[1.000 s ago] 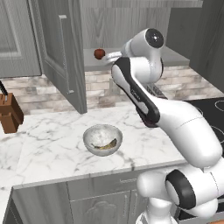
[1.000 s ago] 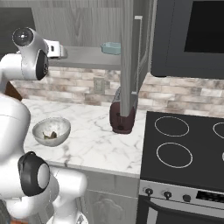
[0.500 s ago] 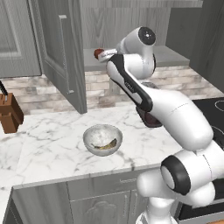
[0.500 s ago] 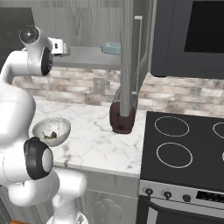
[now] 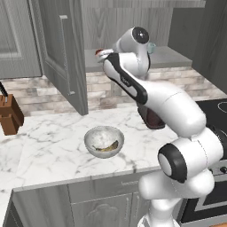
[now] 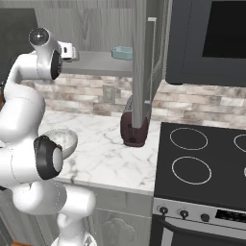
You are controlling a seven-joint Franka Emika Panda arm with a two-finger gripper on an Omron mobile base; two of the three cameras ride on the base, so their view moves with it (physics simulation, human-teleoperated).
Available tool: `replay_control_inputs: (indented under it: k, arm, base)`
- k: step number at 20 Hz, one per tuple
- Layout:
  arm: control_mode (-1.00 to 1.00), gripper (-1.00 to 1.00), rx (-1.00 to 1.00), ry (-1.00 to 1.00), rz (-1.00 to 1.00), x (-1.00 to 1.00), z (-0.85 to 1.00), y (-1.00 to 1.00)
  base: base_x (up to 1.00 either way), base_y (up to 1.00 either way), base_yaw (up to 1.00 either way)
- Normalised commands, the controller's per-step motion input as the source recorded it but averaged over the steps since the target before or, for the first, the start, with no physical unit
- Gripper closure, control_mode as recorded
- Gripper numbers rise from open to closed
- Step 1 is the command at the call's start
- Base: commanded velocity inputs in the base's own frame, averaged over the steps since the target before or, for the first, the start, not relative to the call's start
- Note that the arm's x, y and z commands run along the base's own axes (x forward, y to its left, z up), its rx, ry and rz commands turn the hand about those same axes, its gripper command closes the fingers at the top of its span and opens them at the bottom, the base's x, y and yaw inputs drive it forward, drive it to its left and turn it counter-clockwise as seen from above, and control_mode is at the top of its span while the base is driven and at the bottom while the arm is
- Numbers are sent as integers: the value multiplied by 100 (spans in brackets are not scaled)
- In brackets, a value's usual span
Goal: Open the cabinet. Pick the banana and apple from the cabinet and place them into the bowl. Then close the cabinet.
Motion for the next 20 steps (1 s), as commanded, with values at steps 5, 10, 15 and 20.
replay_control_inputs:
  k: [5,10,15,20]
  arm:
    - [-100,-100,0,4,0,36,-6,8]
    - [-100,-100,0,5,0,36,0,3]
    - [-100,-100,0,3,0,36,0,8]
    - [-100,-100,0,0,0,27,-4,15]
  base:
    - [0,0,0]
    - [0,0,0]
    - [0,0,0]
    - [0,0,0]
